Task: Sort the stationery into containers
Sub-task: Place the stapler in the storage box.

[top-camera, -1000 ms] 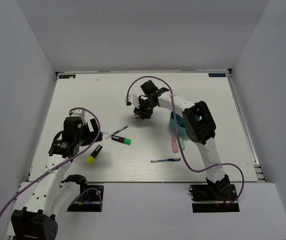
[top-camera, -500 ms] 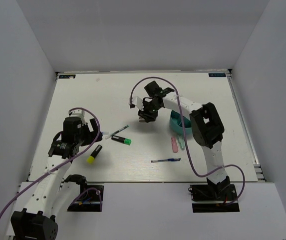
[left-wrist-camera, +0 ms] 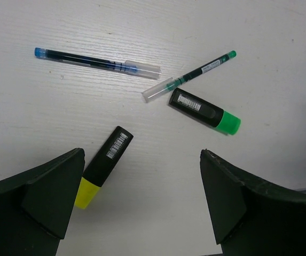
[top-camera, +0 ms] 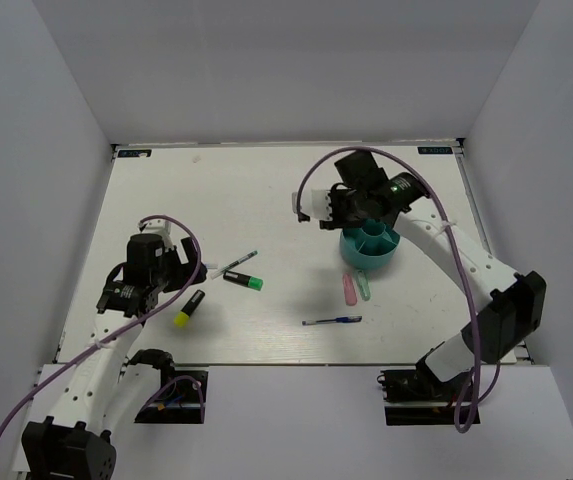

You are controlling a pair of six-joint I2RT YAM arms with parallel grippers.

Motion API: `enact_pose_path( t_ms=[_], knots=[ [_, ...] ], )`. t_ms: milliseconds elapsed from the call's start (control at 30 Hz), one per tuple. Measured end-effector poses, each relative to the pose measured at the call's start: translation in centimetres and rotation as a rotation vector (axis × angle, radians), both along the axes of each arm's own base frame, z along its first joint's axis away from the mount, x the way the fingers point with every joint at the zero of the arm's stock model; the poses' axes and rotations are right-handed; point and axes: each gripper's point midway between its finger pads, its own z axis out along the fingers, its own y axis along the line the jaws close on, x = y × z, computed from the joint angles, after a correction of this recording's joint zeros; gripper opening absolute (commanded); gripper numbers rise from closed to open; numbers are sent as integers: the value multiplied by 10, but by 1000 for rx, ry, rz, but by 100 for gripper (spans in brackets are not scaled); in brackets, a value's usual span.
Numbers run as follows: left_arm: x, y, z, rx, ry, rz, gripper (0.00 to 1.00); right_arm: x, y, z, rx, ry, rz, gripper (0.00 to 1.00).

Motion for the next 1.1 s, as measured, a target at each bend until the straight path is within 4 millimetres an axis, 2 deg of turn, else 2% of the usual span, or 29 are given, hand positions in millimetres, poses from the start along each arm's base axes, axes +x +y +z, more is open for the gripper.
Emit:
enact_pose_path(
  t_ms=[100,200,333,433,567,733,900,1100],
  knots=[
    [0,-2,-3,-7,14,-10,99,-3,-36,-10,-159,-53,-18,6],
    [-1,-5,-4,-15,22,-19,99,-2,-62,-8,-267,-115,-29,6],
    [-1,-6,-5,-19,28,-26,99,-3,-85,-1,-357,-183,-36,6],
    [-1,-7,-5,-23,30,-29,99,-5,-97,-7,-417,-200,-23,6],
    [-2,-8,-5,-27,31,-34,99,-1,-100,-19,-472,-192,9,6],
    [-2,-9,-5,-29,32,-37,99,13,-93,-32,-535,-164,44,4],
    [-2,-9,-5,-31,29,-39,99,35,-82,-30,-579,-171,64,4],
    [-2,-11,-4,-38,29,-46,99,39,-88,-25,-636,-191,76,4]
  ],
)
